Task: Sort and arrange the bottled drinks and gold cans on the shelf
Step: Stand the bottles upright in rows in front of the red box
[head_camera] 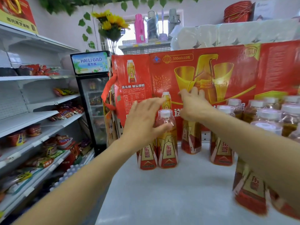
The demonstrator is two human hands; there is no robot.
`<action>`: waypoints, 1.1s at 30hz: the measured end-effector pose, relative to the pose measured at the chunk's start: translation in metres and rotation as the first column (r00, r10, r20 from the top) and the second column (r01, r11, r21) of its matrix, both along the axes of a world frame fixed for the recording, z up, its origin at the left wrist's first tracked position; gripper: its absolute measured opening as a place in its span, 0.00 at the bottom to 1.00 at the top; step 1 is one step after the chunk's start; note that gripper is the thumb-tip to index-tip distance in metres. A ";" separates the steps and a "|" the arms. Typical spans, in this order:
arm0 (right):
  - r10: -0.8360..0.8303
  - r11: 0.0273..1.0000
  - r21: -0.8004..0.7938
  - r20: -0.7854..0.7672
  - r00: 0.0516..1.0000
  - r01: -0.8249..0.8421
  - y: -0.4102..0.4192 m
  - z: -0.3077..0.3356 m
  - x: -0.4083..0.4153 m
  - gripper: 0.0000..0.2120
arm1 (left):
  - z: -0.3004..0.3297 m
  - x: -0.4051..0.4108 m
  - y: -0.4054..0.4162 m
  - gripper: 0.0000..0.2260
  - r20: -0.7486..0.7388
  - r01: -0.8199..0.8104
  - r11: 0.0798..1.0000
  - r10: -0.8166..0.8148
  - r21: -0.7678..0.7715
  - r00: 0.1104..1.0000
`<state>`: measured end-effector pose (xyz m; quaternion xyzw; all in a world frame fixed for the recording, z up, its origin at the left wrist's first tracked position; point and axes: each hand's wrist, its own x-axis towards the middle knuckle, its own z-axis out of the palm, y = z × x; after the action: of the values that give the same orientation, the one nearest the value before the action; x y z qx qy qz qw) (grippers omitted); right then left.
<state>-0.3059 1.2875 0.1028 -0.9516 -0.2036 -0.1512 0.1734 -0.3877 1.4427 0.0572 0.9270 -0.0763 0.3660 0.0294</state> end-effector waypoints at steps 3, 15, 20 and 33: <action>-0.091 0.978 -0.191 -0.048 0.995 0.080 -0.004 0.015 0.030 0.26 | 0.009 0.019 -0.004 0.39 -0.241 -0.049 0.951 0.127 0.305 0.962; 0.069 0.970 -0.214 -0.214 0.974 -0.115 -0.016 0.031 0.048 0.17 | 0.018 0.029 -0.004 0.32 -0.320 -0.027 1.000 0.023 -0.010 0.947; 0.219 0.945 -0.181 -0.270 0.938 -0.273 -0.035 0.034 0.043 0.17 | 0.017 0.028 -0.005 0.32 -0.294 -0.035 0.999 0.028 -0.017 0.955; 0.352 0.904 -0.119 -0.342 0.871 -0.412 -0.036 0.035 0.022 0.18 | 0.019 0.027 -0.009 0.32 -0.314 -0.062 0.998 0.061 0.008 0.948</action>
<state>-0.2839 1.2518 0.1374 -0.9160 -0.3716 0.0585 0.1394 -0.3604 1.4337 0.0760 0.9753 -0.0413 0.2149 0.0306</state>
